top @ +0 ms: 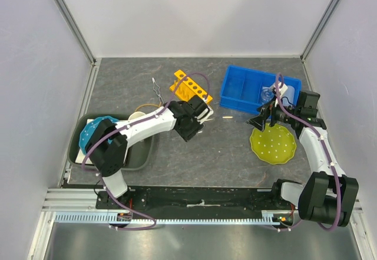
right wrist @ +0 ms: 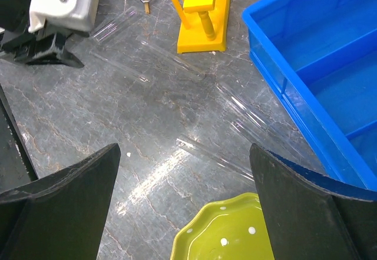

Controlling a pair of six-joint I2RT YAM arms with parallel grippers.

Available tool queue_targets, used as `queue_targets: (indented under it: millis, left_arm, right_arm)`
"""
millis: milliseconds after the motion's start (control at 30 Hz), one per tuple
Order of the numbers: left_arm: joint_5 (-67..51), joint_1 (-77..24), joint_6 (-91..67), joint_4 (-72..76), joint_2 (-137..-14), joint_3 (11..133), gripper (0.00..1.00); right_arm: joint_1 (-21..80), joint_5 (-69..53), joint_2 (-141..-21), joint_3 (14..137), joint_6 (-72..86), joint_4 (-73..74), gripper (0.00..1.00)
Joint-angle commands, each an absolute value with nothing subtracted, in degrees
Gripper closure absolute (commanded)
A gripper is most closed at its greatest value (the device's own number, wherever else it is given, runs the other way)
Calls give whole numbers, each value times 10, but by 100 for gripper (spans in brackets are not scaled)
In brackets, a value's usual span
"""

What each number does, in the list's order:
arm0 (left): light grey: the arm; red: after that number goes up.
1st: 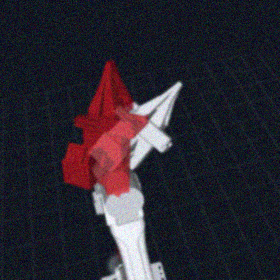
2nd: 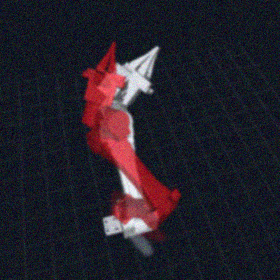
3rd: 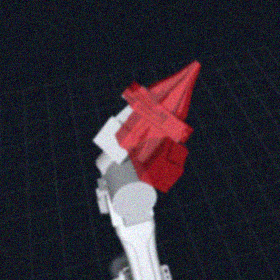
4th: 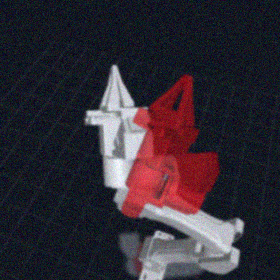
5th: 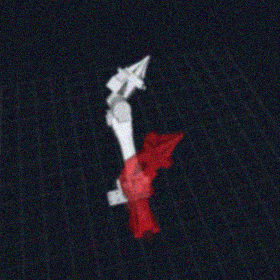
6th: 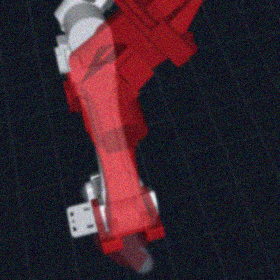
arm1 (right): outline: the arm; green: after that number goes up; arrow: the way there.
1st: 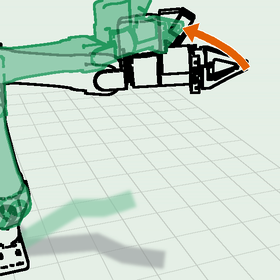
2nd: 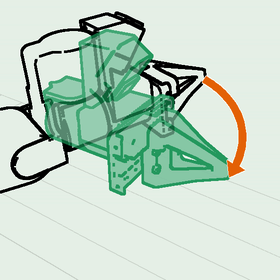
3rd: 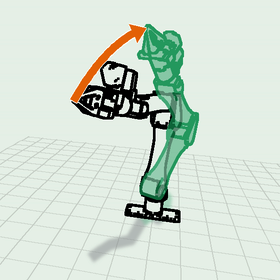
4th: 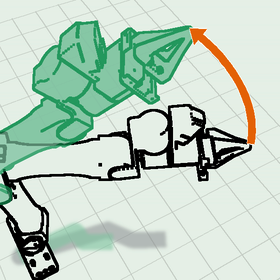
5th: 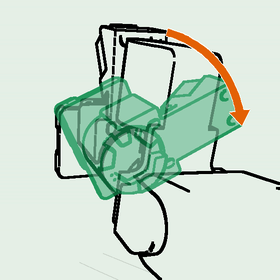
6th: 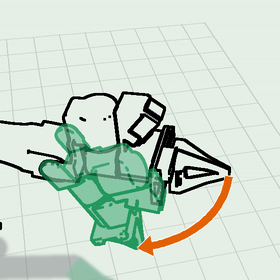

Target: Organize the chemistry lab equipment

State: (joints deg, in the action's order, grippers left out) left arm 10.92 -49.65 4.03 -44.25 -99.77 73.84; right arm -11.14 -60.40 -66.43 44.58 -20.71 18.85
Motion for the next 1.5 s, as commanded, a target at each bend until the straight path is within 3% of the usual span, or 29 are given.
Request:
queue_targets:
  millis: [0, 200, 1167, 1467]
  left_arm:
    - [34, -463, 98, -421, -1005, 765, 49]
    - [6, -444, 122, -416, -1031, 769, 56]
    - [-32, -426, 165, -403, -1113, 789, 57]
    - [-40, -426, 156, -394, -1132, 790, 62]
  right_arm:
    - [-113, -623, -655, 446, -207, 165, 2]
    - [-113, -619, -651, 447, -207, 168, 2]
    - [-120, -597, -661, 441, -218, 170, 2]
    - [-121, -599, -657, 439, -220, 171, 2]
